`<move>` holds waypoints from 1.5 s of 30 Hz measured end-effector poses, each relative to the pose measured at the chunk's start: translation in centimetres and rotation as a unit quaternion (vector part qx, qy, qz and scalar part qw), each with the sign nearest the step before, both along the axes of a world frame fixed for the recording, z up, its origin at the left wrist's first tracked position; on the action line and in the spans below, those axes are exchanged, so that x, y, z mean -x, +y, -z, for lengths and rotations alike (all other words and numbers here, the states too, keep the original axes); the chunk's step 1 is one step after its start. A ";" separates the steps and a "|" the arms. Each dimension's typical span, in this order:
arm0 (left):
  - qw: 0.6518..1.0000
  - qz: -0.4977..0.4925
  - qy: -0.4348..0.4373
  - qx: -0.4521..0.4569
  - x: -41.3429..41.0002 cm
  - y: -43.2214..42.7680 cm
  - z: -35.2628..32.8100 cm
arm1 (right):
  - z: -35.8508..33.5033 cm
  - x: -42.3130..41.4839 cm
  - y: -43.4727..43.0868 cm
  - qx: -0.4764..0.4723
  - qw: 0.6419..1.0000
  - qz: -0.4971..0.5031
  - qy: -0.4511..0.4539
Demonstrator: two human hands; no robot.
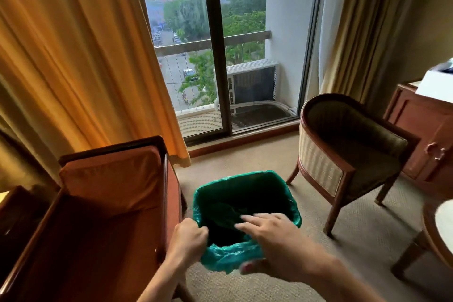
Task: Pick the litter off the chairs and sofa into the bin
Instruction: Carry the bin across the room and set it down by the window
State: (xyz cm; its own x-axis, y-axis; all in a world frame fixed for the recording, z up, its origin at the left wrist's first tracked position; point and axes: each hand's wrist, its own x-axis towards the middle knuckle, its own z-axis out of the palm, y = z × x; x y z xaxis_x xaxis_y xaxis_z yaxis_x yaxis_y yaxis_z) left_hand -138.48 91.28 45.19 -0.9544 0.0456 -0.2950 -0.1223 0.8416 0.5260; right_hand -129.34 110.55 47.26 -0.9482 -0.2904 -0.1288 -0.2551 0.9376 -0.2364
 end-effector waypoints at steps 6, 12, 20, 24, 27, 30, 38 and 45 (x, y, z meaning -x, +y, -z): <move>0.999 0.048 0.023 0.000 3.4 3.2 -0.6 | 2.2 4.4 0.5 -0.063 0.996 -0.009 0.055; 0.996 0.079 0.027 -0.036 8.5 5.8 0.4 | 1.2 6.5 6.6 0.071 0.994 0.066 -0.052; 0.987 0.134 0.074 -0.045 11.3 7.8 0.6 | 0.7 14.3 12.8 0.078 0.948 0.277 0.136; 0.988 0.117 0.093 -0.050 12.4 8.3 0.8 | 2.5 15.0 15.0 0.209 0.892 0.396 0.061; 0.994 0.076 0.079 -0.018 13.7 9.5 1.9 | 4.8 14.6 16.3 0.302 0.845 0.440 -0.023; 0.996 0.063 0.069 0.013 14.8 11.8 3.0 | 6.6 15.8 18.3 0.290 0.854 0.430 -0.042; 0.917 0.196 0.345 0.048 13.9 21.7 4.4 | 8.8 21.0 24.1 0.297 0.864 0.404 -0.051; 0.880 0.360 0.258 0.171 14.0 27.9 9.6 | 10.7 23.4 28.1 0.300 0.879 0.366 -0.062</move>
State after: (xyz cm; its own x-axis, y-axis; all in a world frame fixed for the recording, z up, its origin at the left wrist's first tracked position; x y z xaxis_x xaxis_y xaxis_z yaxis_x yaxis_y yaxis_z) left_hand -152.45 119.23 35.60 -0.7261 0.6853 0.0552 0.6876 0.7239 0.0568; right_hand -152.70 138.66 36.60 -0.8981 0.3411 -0.2774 0.4284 0.5369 -0.7268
